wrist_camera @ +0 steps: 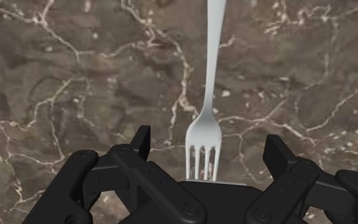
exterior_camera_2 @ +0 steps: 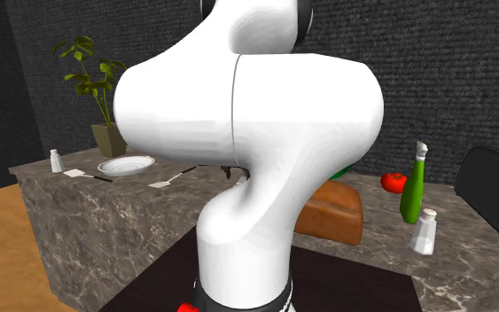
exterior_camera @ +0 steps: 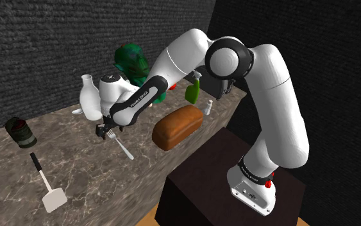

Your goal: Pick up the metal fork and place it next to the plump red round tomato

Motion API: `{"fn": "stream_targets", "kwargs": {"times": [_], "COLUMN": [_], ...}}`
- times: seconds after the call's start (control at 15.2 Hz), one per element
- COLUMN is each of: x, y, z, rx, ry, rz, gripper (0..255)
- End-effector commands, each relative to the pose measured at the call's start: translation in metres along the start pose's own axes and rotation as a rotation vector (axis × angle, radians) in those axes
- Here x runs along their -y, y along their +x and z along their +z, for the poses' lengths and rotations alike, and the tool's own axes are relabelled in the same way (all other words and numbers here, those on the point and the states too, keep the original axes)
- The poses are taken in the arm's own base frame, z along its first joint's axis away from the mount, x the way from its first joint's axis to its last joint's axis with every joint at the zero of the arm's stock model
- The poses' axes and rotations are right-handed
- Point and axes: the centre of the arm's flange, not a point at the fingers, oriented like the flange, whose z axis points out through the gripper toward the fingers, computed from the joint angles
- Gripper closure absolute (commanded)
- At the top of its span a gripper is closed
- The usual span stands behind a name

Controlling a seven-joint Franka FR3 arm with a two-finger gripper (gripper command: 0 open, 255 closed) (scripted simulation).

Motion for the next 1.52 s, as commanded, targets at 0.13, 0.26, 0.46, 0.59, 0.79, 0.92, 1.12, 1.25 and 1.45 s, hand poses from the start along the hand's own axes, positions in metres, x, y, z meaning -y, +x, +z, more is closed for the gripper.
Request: {"fn": "stream_targets", "kwargs": {"times": [0.13,0.26,0.46,0.59,0.79,0.92,1.12,1.25,1.45], "x": [-0.001,-0.001,-0.001,-0.001,-0.001,0.001,-0.002,-0.001,0.0], "y": [0.0,0.0,0.0,0.0,0.0,-0.002,0.0,0.0,0.001], "z": [0.015,0.015,0.015,0.015,0.015,0.014,0.015,0.009,-0.006], "rx": [0.0,0.0,0.0,0.0,0.0,0.0,0.0,0.0,0.0], "ry": [0.0,0.0,0.0,0.0,0.0,0.0,0.0,0.0,0.0], "rz": [0.0,0.0,0.0,0.0,0.0,0.0,0.0,0.0,0.0], "gripper": [0,0,0,255,255,255,255,255,255]}}
